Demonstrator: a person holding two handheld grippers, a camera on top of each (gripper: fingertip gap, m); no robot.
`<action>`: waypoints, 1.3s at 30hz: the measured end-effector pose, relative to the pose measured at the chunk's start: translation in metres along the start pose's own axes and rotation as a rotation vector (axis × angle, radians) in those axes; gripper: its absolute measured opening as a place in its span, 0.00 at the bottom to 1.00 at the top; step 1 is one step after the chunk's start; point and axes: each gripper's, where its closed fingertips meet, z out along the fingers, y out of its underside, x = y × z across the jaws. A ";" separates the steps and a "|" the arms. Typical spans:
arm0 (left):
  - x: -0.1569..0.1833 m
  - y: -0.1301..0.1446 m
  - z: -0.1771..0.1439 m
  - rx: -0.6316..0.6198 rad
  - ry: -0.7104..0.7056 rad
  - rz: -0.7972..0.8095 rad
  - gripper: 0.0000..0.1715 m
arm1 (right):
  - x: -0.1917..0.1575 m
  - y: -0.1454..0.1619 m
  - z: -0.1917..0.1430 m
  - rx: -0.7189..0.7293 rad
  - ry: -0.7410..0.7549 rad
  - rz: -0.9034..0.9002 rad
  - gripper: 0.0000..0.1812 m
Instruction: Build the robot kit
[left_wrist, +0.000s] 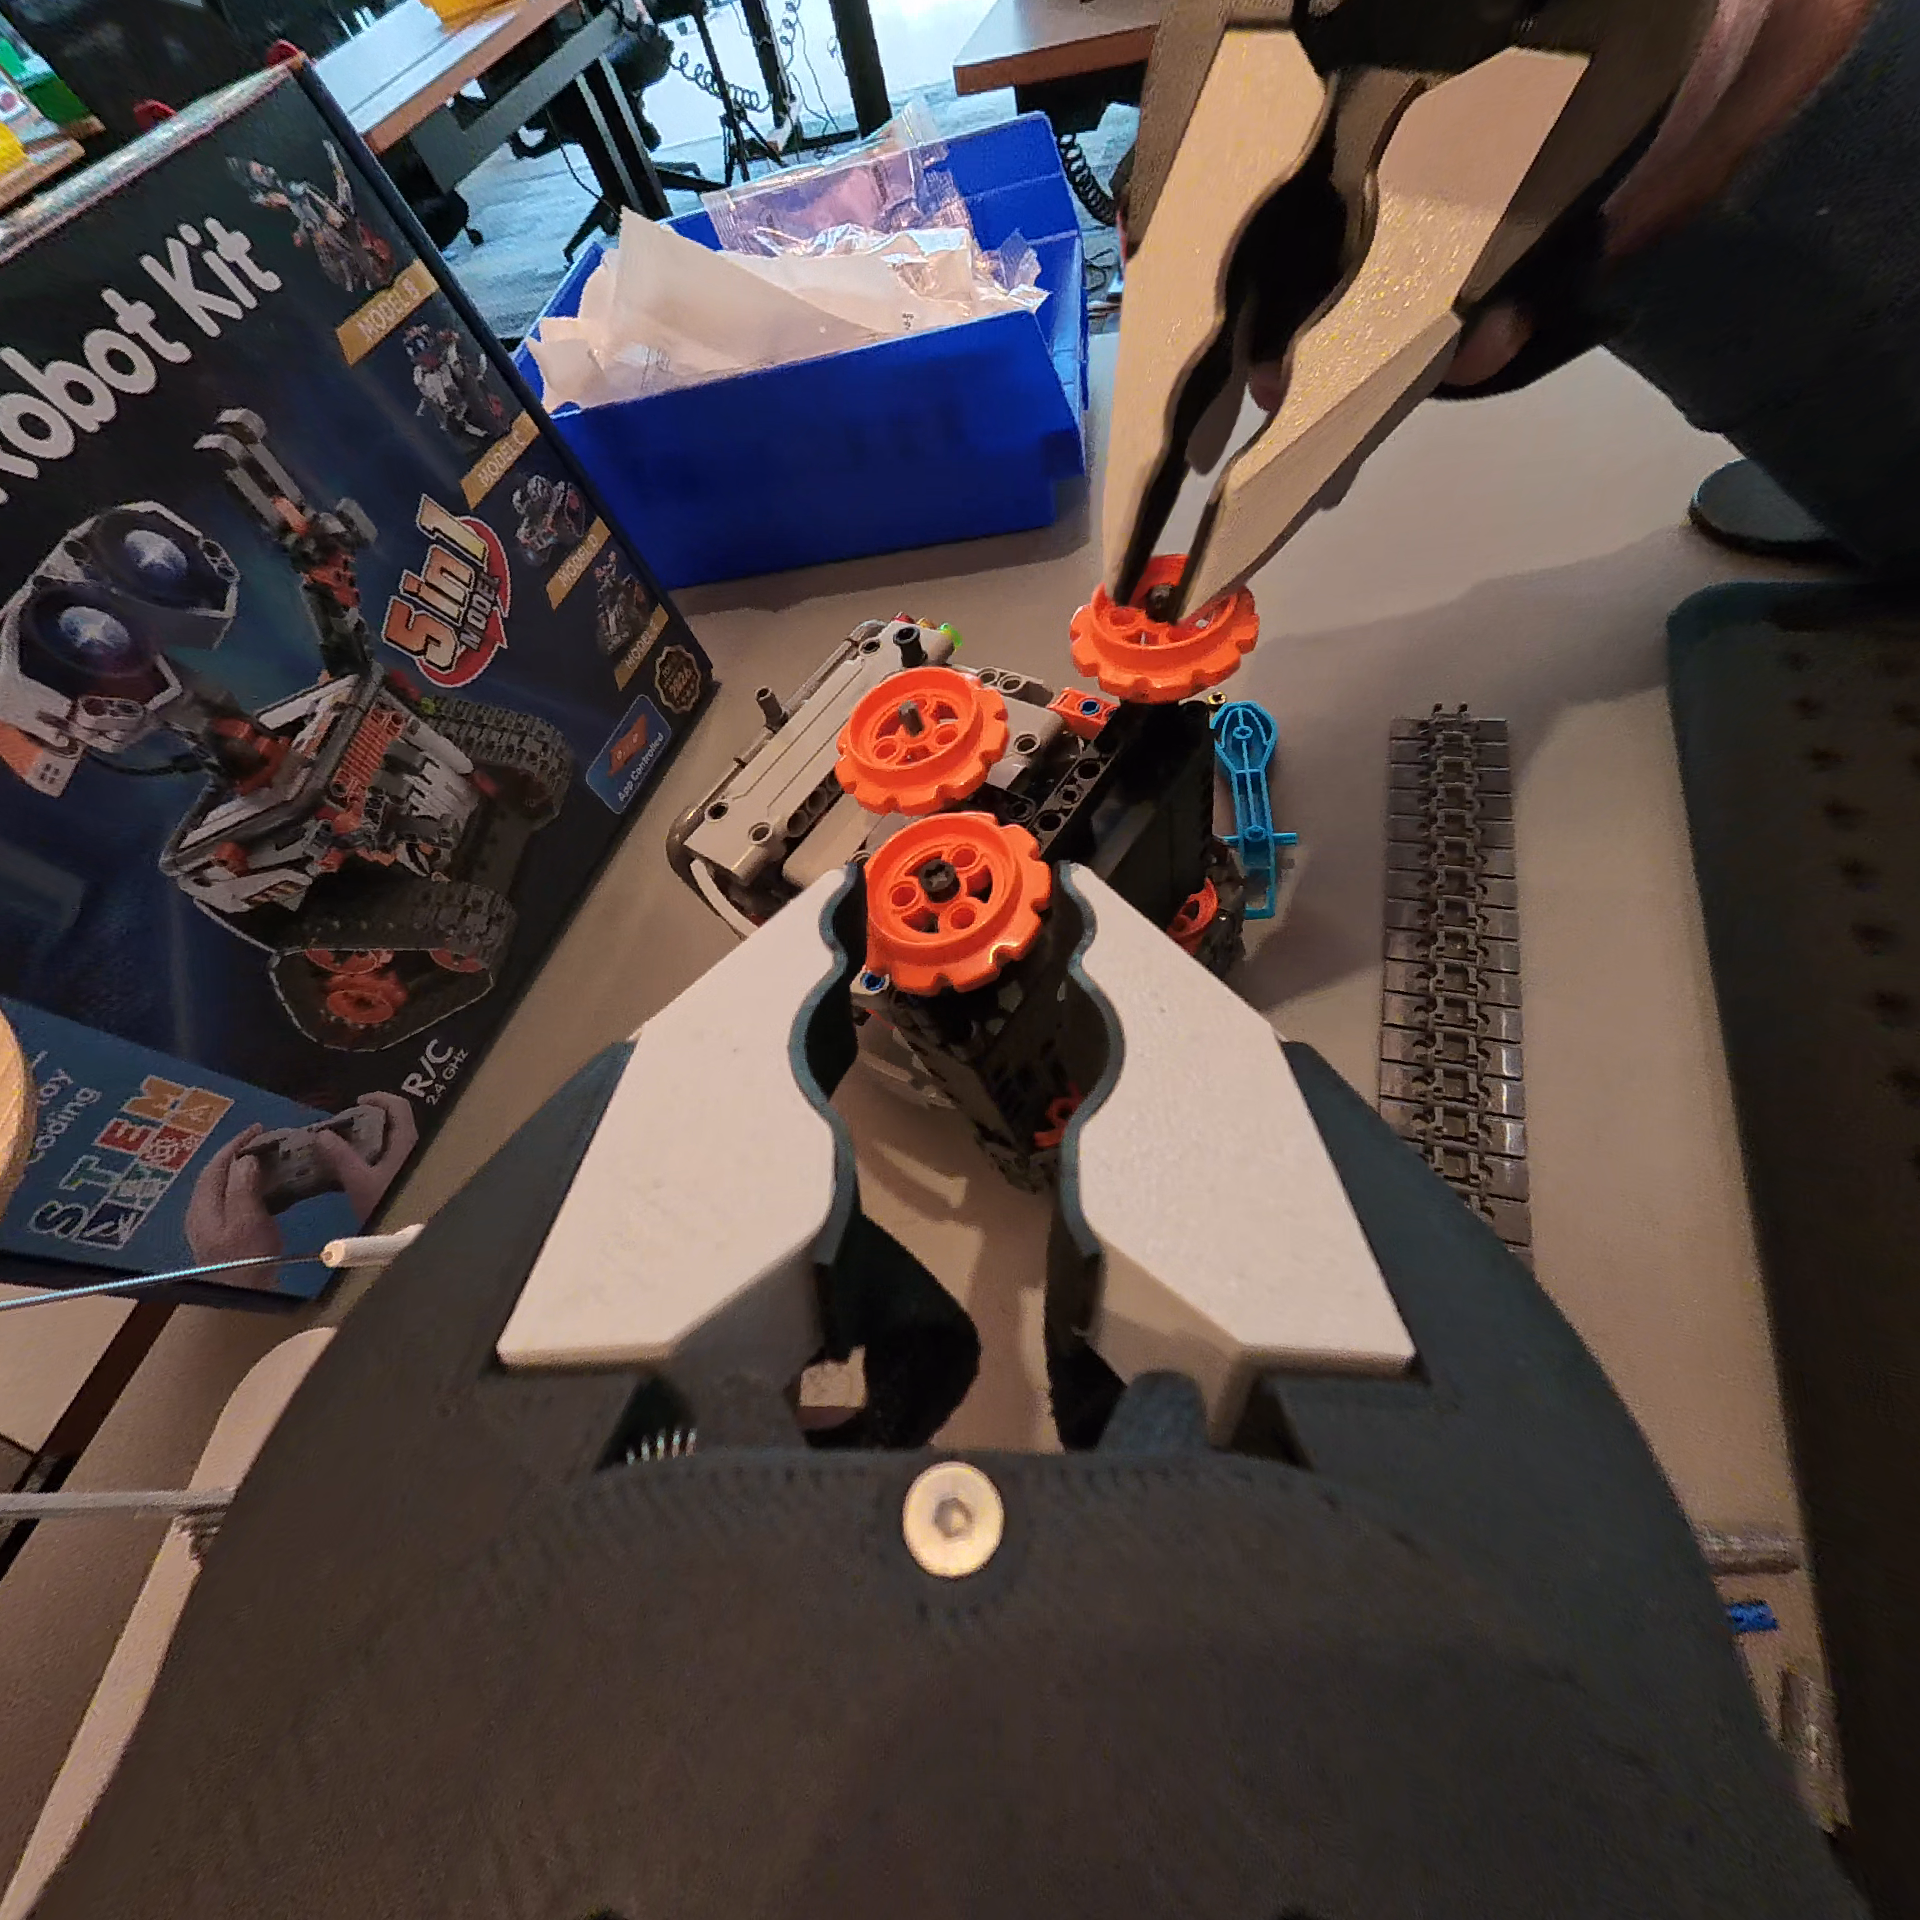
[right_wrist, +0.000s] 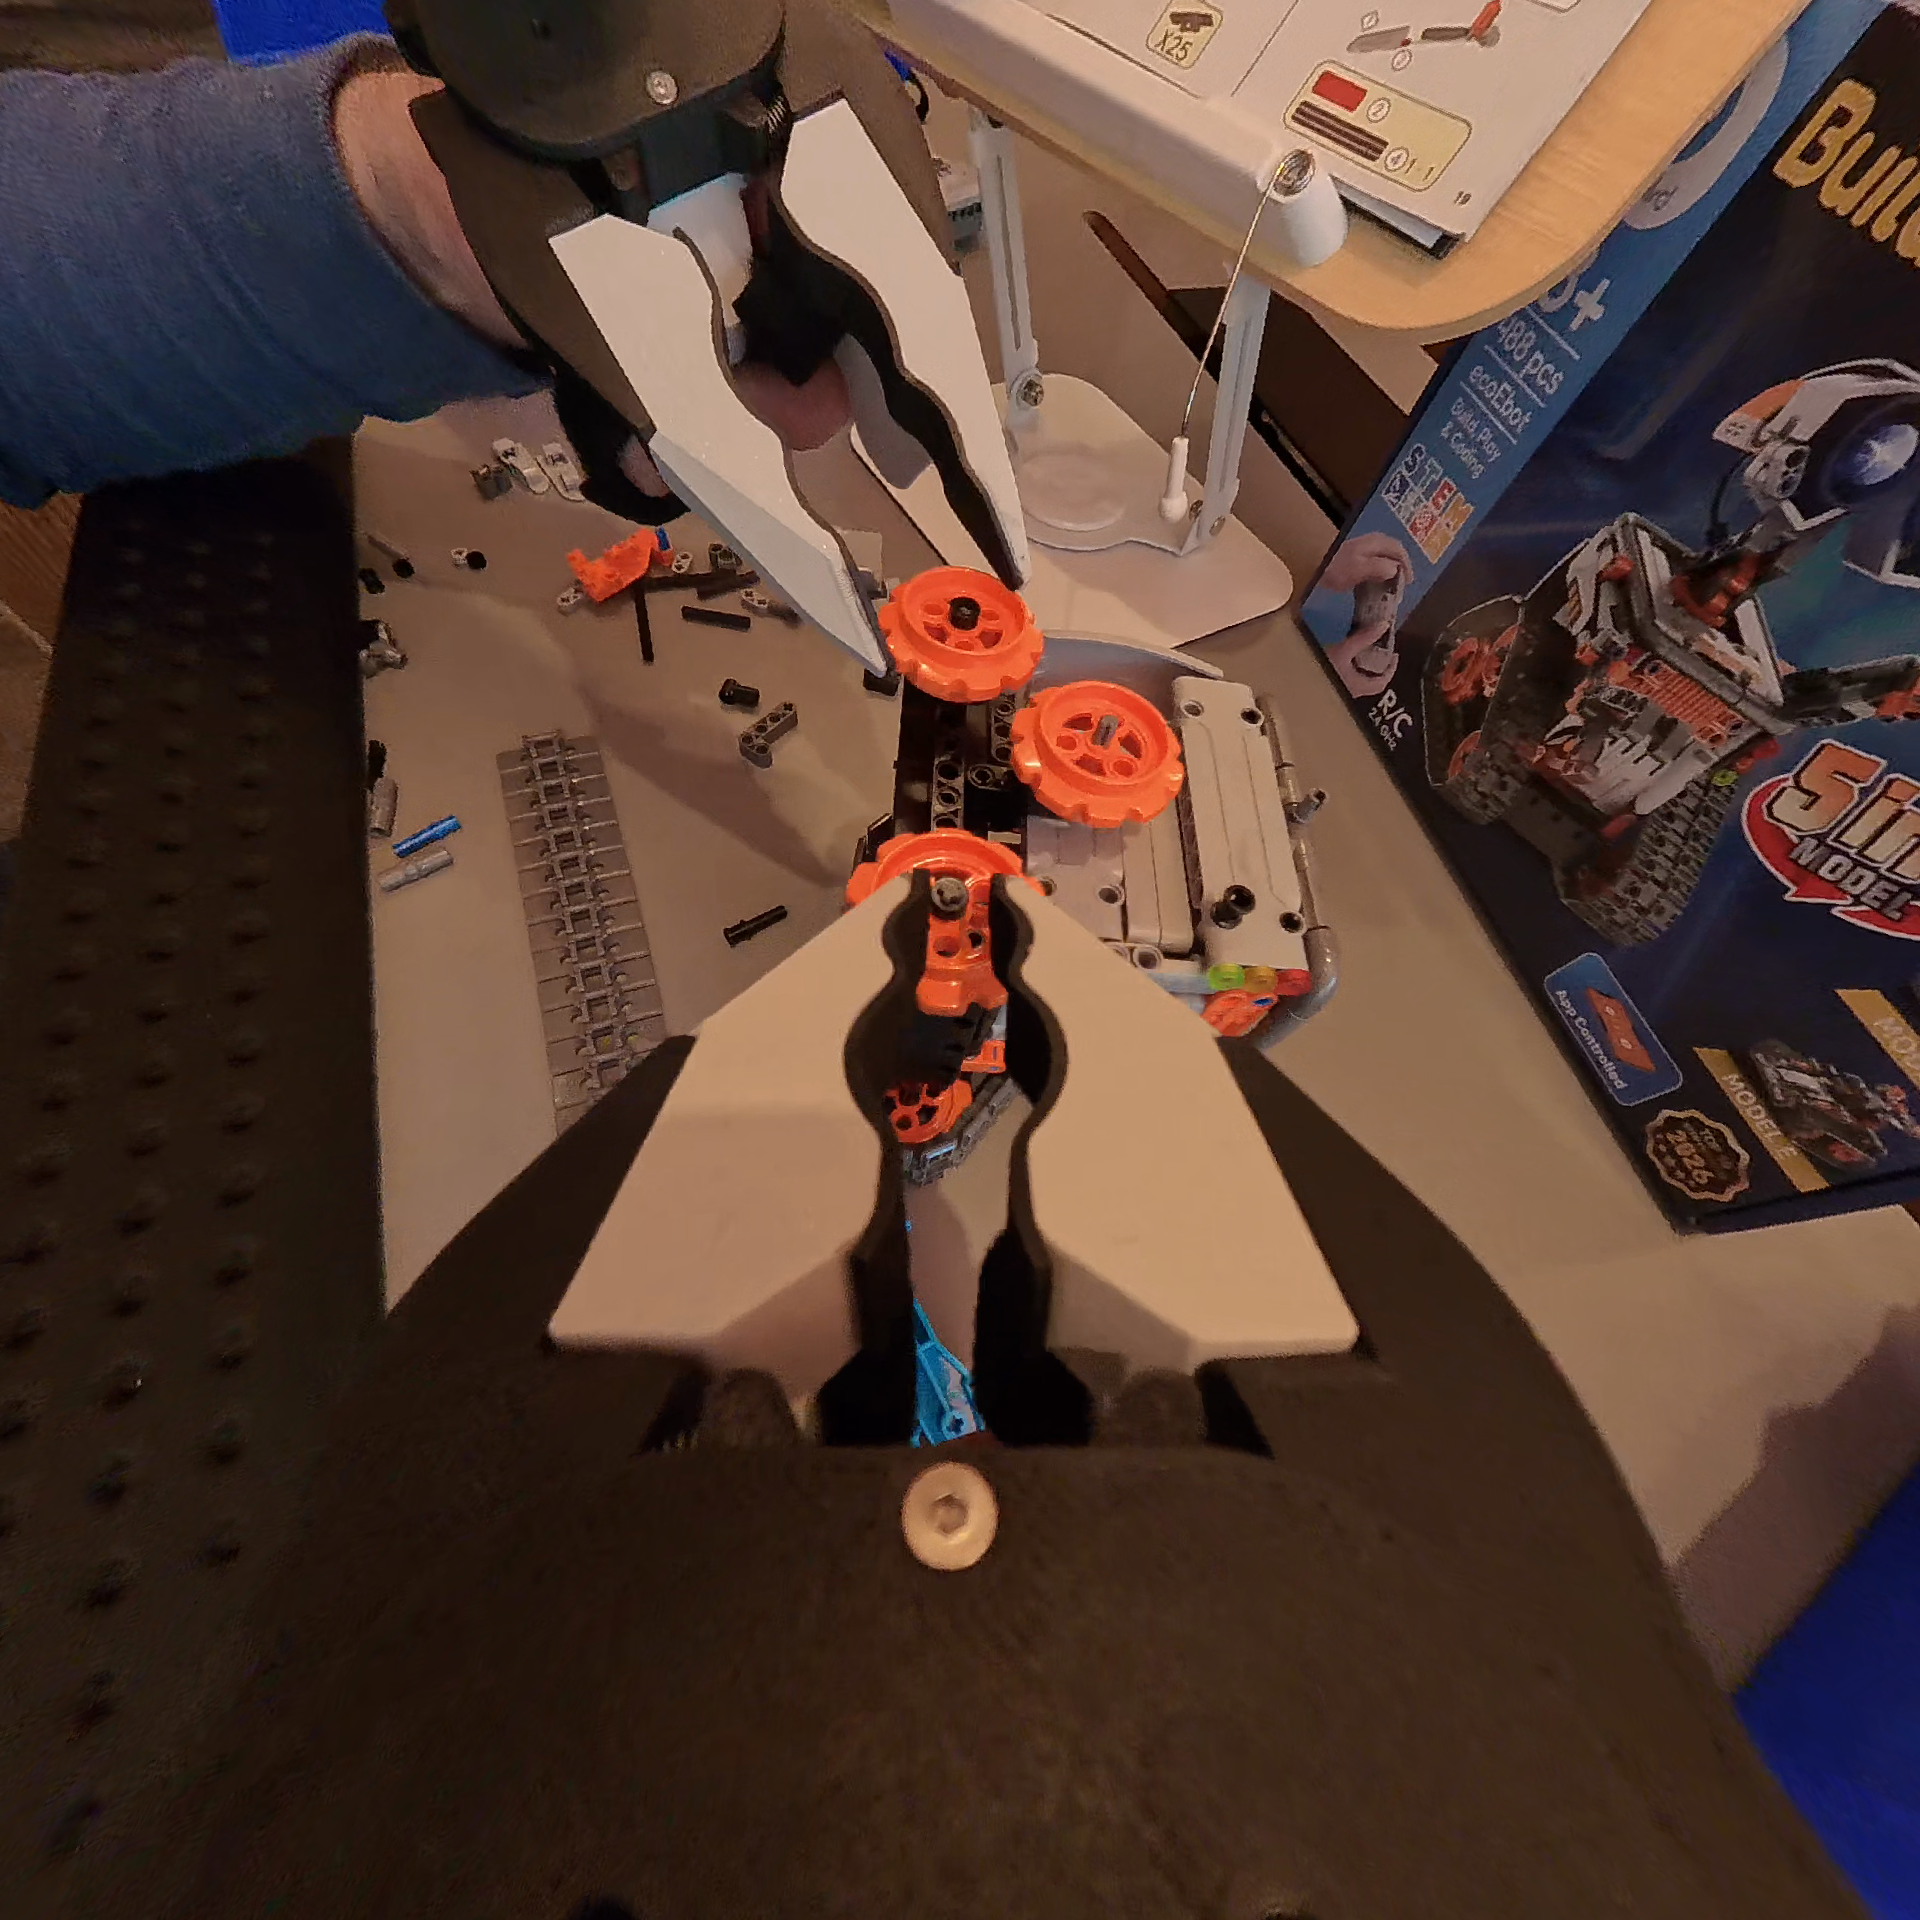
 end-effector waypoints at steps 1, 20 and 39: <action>0.000 0.000 0.000 -0.003 0.002 -0.008 0.20 | -0.002 0.001 0.001 -0.004 -0.014 0.010 0.03; 0.001 0.002 0.000 -0.026 -0.030 0.040 0.16 | -0.008 -0.010 -0.006 0.090 -0.055 0.043 0.14; 0.037 -0.021 0.043 -0.053 -0.204 0.302 0.21 | 0.004 0.032 -0.011 0.035 -0.044 0.019 0.20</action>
